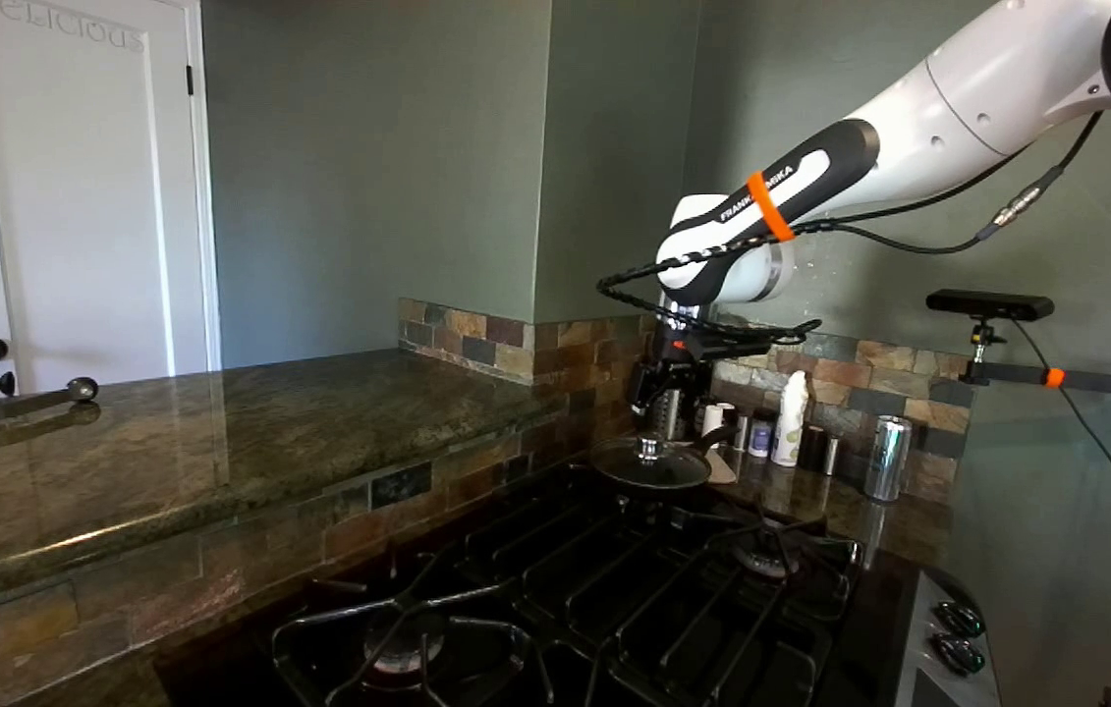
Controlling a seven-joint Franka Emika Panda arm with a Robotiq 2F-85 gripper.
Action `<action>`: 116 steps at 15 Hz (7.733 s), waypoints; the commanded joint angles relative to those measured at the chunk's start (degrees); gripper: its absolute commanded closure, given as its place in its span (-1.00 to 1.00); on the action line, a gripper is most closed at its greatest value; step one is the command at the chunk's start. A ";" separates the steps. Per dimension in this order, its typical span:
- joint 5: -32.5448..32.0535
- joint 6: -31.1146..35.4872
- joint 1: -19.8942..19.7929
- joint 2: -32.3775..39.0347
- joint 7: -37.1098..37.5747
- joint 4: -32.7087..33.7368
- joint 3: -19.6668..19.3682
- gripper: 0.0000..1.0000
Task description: Put the lid on the stove and then move the pan to the plate behind it
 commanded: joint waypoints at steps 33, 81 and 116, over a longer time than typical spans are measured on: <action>2.85 0.36 -0.33 8.07 -1.23 6.10 0.56 0.37; -3.86 13.29 10.54 -2.96 1.25 -13.76 9.67 -0.49; -9.18 -6.17 -4.49 -0.64 39.37 -1.09 -3.53 -1.00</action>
